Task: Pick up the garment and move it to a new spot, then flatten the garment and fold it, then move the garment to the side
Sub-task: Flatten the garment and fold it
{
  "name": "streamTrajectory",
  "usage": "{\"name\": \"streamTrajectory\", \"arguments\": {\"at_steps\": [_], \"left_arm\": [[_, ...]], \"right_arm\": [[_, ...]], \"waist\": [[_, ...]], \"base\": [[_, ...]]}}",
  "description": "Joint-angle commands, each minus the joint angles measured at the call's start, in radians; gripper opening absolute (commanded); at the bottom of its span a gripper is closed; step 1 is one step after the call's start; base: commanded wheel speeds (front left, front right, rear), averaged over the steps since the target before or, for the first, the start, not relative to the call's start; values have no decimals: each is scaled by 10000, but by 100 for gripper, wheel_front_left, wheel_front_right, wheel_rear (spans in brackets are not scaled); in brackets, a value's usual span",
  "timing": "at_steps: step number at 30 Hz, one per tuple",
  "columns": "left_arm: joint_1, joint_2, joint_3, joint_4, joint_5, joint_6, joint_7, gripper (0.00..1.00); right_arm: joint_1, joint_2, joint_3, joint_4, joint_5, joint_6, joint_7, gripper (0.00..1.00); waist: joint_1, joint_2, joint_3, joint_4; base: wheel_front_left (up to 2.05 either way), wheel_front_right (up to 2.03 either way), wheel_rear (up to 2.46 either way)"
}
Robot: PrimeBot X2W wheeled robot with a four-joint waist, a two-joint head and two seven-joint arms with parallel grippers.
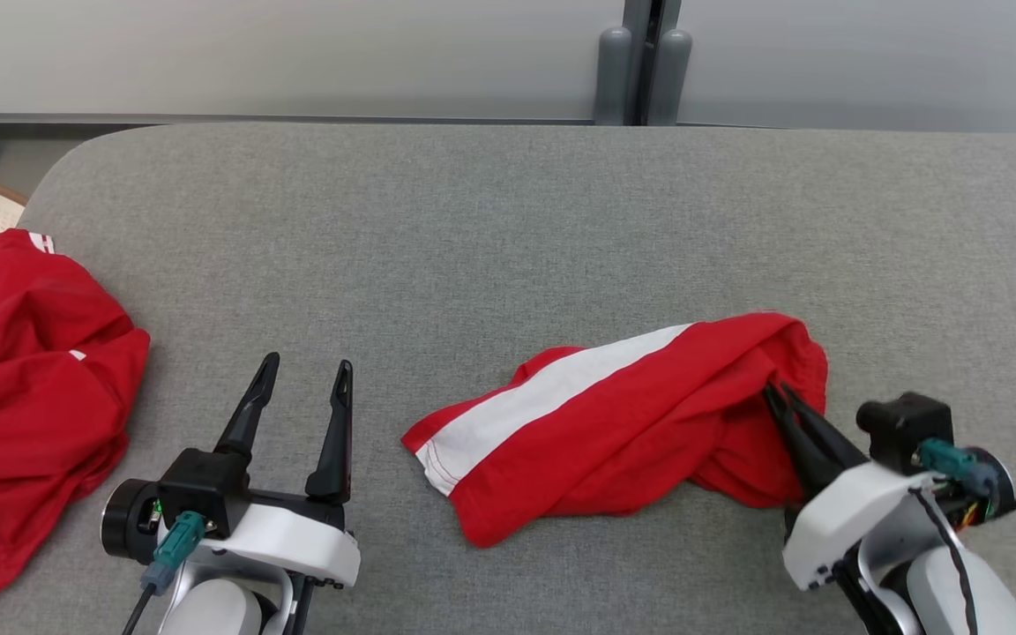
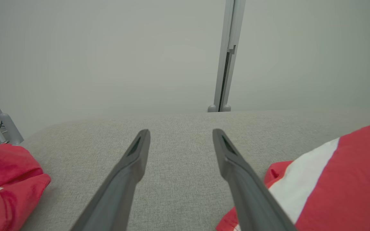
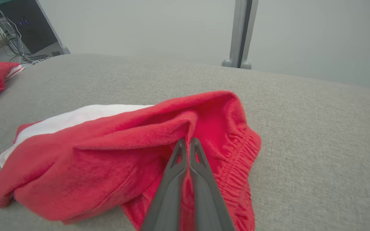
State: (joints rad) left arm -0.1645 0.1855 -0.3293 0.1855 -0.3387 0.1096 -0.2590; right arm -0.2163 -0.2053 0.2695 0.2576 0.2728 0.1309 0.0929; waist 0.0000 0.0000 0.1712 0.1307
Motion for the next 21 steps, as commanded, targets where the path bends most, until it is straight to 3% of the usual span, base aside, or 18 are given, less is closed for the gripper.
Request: {"name": "streamTrajectory", "arguments": {"at_steps": [1,7,12,21], "left_arm": [[-38,82,77,18,45,-2,-54,100],[51,79,131,17,44,-36,-69,100],[68,55,117,35,43,-56,-69,100],[76,73,141,82,19,-86,-71,100]], "right_arm": [[406,-113,73,-272,-177,-3,-85,0],[1615,-38,321,-779,-630,-3,213,0],[2186,147,457,-441,-648,-3,508,0],[2401,466,152,1603,-822,-40,596,0]], "waist": [[0,0,-34,-68],[0,0,-93,-225],[0,0,-123,-263],[0,0,-139,-273]], "base": [[0,0,0],[0,0,0],[0,0,0],[0,0,0]]}}
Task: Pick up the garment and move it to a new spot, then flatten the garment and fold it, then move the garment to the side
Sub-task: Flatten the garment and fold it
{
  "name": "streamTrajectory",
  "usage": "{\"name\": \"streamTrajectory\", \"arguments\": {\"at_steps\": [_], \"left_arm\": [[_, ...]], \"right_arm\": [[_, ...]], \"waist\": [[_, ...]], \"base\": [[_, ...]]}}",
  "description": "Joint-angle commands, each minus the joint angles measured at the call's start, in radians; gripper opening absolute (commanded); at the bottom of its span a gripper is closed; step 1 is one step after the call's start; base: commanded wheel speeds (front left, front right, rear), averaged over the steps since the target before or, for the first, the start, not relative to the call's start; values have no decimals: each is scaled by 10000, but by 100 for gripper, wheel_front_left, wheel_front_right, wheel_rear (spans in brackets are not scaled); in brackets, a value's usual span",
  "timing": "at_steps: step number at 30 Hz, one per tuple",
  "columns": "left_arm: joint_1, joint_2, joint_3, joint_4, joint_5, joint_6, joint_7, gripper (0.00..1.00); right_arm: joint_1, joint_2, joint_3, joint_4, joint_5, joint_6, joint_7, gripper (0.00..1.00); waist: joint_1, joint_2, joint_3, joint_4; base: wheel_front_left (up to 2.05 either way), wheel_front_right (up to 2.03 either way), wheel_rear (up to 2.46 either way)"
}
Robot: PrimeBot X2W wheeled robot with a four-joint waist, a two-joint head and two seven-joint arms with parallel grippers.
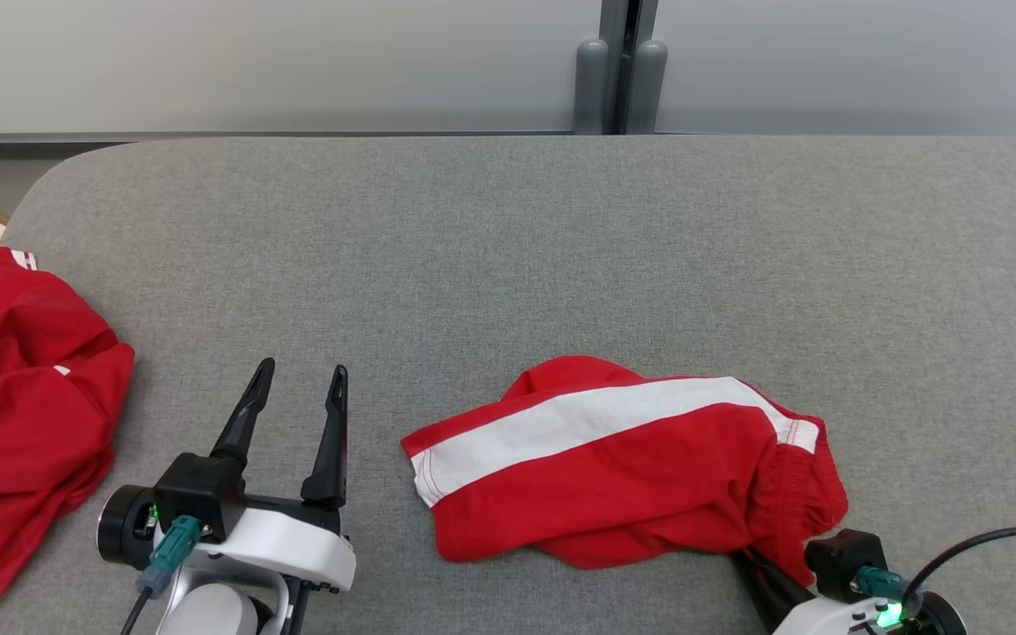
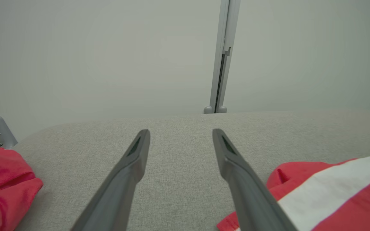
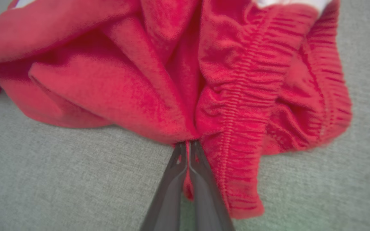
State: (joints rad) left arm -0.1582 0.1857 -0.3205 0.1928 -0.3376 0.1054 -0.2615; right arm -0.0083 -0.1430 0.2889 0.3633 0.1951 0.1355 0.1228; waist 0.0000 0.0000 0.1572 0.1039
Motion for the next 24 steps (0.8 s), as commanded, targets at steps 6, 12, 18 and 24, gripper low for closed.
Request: {"name": "streamTrajectory", "arguments": {"at_steps": [6,12,18,24], "left_arm": [[110,114,119,52,-42,0,-46,100],[412,194,201,77,-103,88,-47,100],[786,333,256,-4,-182,193,11,100],[1067,504,361,-153,-250,297,93,100]], "right_arm": [[-15,135,-231,926,144,-98,-265,100],[85,283,-414,-565,427,-57,-1080,100],[594,52,-584,-2257,594,-57,-938,100],[719,-22,-1155,-3456,578,-57,-999,100]], "waist": [[0,0,-130,-94],[0,0,-520,-315],[0,0,-889,-536],[0,0,-1215,-645]], "base": [[0,0,0],[0,0,0],[0,0,0],[0,0,0]]}}
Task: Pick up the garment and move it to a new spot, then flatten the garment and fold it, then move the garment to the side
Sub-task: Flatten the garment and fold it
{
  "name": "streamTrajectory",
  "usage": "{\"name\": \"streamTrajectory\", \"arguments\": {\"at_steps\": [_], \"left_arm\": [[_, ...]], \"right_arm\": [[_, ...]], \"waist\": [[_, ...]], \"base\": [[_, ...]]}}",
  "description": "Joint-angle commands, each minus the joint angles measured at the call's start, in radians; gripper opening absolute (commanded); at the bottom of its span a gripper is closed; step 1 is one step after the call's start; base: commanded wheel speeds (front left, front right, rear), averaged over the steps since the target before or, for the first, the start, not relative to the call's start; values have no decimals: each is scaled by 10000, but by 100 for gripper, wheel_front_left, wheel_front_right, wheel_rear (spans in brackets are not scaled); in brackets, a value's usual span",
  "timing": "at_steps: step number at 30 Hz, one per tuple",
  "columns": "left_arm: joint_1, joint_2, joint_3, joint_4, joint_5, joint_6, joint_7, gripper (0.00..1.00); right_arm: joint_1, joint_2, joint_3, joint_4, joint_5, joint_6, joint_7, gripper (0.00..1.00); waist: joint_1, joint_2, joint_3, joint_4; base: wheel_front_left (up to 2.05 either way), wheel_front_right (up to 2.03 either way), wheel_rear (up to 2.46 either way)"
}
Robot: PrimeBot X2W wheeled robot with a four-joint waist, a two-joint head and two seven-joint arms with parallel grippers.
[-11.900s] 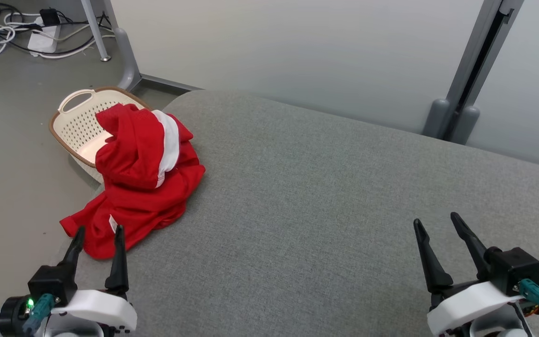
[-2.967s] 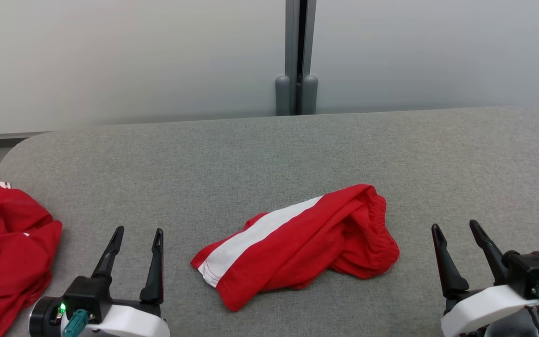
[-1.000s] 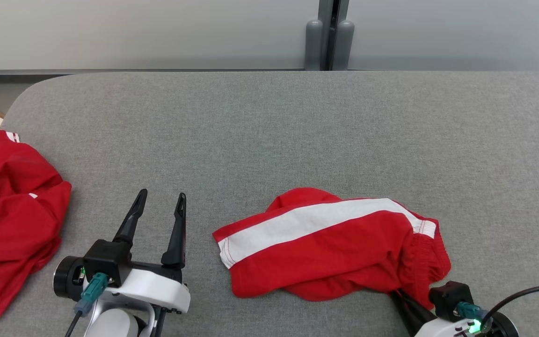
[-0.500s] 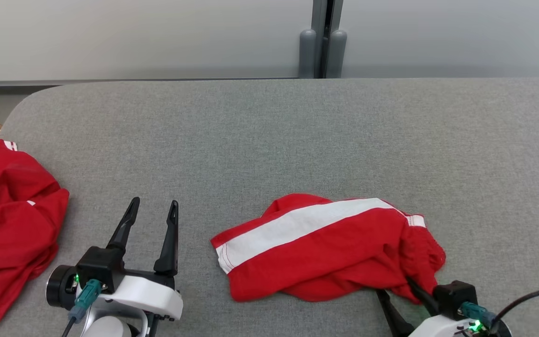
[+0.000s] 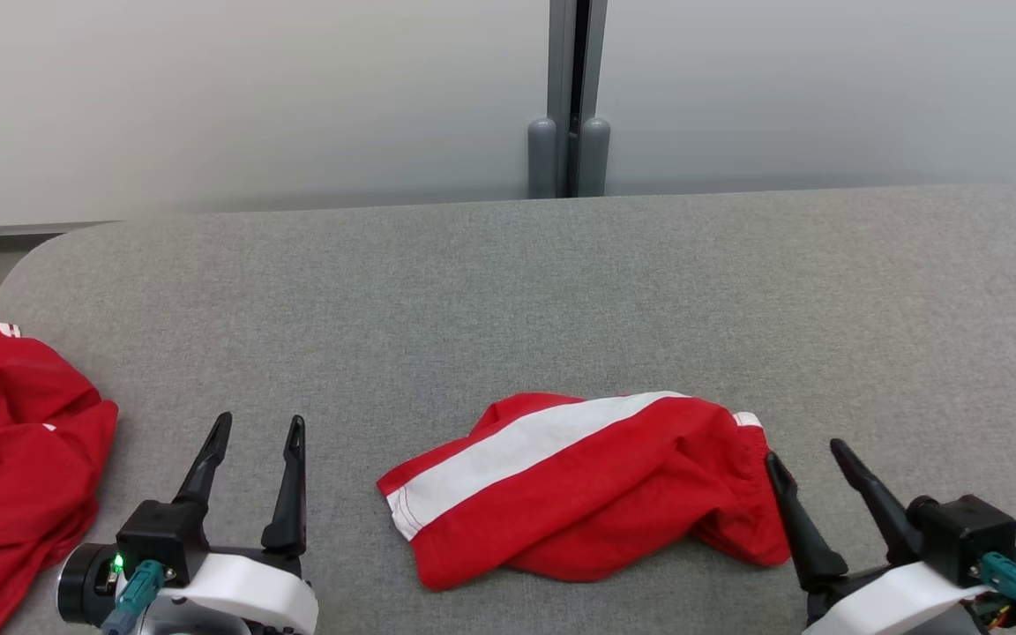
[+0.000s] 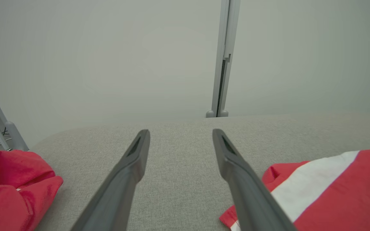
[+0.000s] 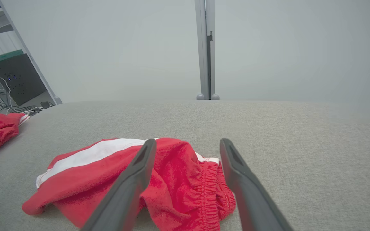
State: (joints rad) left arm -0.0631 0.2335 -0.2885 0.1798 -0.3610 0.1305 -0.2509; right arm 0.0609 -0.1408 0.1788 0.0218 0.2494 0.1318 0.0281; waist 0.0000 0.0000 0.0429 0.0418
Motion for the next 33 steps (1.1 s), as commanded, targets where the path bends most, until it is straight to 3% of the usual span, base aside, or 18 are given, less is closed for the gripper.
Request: {"name": "streamTrajectory", "arguments": {"at_steps": [1,10,33], "left_arm": [[176,51,49,-52,-36,51,2,100],[641,240,-3,-477,-71,203,204,100],[637,281,-202,-783,-151,353,390,100]], "right_arm": [[-15,-34,-162,-168,37,-21,-73,100],[-299,-82,-862,-574,-89,-19,48,100],[-176,-32,-891,-163,22,-21,456,100]], "waist": [[0,0,-131,-34],[0,0,-529,-33],[0,0,-437,142]], "base": [[0,0,0],[0,0,0],[0,0,0]]}}
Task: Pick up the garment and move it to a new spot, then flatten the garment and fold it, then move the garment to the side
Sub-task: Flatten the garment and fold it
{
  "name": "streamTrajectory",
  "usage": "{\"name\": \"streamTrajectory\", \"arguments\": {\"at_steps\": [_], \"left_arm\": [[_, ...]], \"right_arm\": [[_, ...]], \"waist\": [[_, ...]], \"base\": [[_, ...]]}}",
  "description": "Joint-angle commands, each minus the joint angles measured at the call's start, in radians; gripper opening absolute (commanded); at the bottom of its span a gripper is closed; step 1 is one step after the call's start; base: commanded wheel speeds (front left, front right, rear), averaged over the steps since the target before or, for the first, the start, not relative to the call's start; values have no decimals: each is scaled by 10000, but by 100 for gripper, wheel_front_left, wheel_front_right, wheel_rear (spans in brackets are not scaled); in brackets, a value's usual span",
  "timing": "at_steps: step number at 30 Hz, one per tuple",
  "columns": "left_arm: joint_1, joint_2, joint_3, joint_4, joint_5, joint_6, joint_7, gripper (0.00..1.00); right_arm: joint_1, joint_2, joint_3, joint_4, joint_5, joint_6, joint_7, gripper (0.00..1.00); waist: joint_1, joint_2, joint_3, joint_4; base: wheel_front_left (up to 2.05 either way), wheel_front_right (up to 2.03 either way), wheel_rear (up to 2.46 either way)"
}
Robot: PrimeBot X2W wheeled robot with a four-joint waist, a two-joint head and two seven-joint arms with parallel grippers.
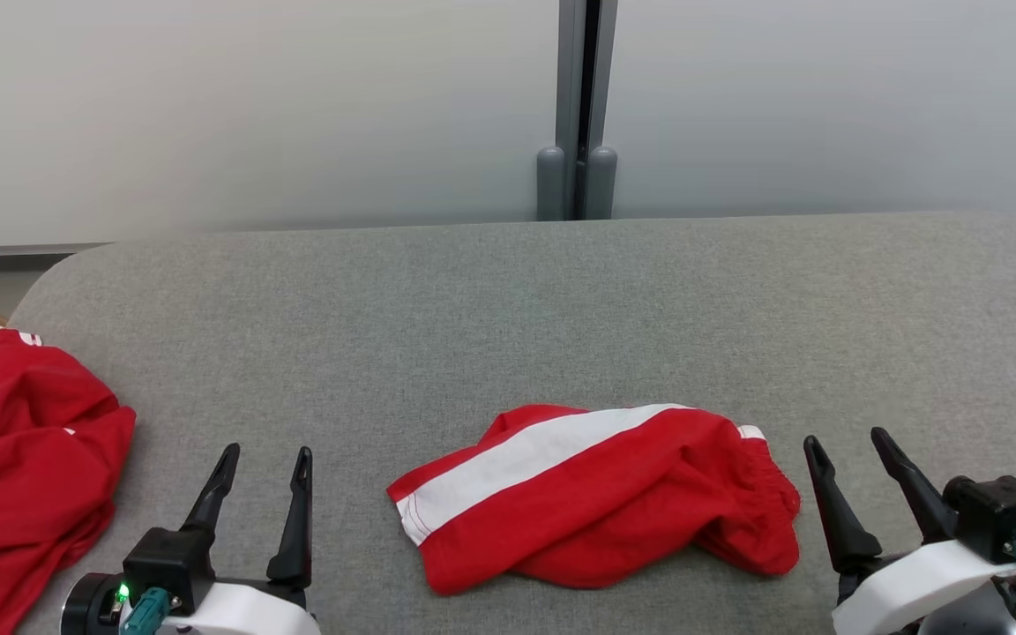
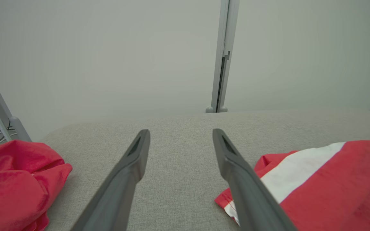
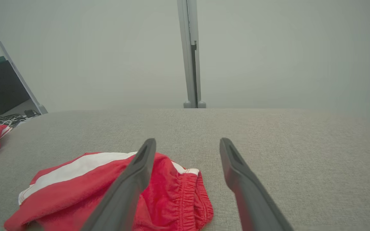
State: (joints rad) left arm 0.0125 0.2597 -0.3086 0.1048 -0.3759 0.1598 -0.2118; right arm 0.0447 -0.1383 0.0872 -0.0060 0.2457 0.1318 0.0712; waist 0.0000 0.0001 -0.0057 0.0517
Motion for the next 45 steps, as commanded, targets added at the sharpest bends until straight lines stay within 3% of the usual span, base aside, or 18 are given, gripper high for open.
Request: {"name": "streamTrajectory", "arguments": {"at_steps": [1,13,14,15,16,17,23,29,38,45], "left_arm": [[-203,9,-22,-44,12,53,9,100],[-1193,-341,-319,372,91,-246,-264,100],[-1242,-356,-317,417,87,-249,-274,100],[-1281,-362,-305,462,78,-256,-292,100],[-1299,-367,-285,496,70,-256,-326,100],[-1309,-374,-262,533,65,-253,-336,100],[-1366,-395,-191,664,53,-231,-422,100],[-1358,-372,-134,723,43,-246,-458,100],[-1392,-437,-170,732,37,-266,-506,100],[-1446,-471,-187,770,0,-320,-519,100]], "right_arm": [[-100,-81,60,254,164,-21,93,100],[-2264,-799,1715,3360,1028,-19,544,100],[-2371,-849,1822,3489,1087,-19,604,91],[-2466,-875,1917,3616,1196,-19,595,40],[-2546,-920,1984,3697,1254,-19,582,5],[-2593,-960,2048,3758,1332,-19,585,0],[-3000,-1205,2072,3597,1197,-19,-103,0],[-3072,-1279,2054,3129,334,-19,-772,0],[-1150,-1198,2747,2631,112,-19,18,0],[-22,-709,2267,2726,341,-19,388,0]], "waist": [[0,-1,115,83],[0,-1,1191,692],[0,-1,1223,713],[0,-1,1247,724],[0,-1,1262,728],[0,-1,1274,730],[0,-1,1274,673],[0,-1,1199,554],[0,-1,1225,529],[0,-1,1223,537]], "base": [[0,0,0],[0,0,0],[0,0,0],[0,0,0],[0,0,0],[0,0,0],[0,0,0],[0,0,0],[0,0,0],[0,0,0]]}}
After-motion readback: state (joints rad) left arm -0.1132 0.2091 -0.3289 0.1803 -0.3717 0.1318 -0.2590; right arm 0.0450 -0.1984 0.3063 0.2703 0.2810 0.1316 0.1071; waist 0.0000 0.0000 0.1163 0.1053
